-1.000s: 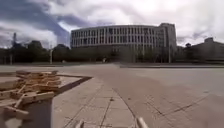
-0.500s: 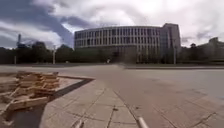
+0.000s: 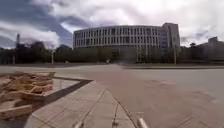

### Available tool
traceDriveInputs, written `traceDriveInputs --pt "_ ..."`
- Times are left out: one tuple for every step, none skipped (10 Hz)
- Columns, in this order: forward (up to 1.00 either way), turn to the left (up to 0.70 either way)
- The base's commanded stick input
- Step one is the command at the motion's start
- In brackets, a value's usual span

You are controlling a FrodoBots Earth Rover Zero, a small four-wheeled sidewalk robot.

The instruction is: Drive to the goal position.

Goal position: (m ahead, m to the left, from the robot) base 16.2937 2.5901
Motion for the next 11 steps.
traceDriveInputs --pt "0.7 0.0" --pt "0.7 0.0" --pt "0.7 0.03" --pt "0.7 0.17" --pt "0.7 0.32" --pt "0.7 0.35" --pt "0.7 0.35" --pt "0.7 0.35" --pt "0.7 0.35" --pt "0.7 0.31" --pt "0.7 0.11"
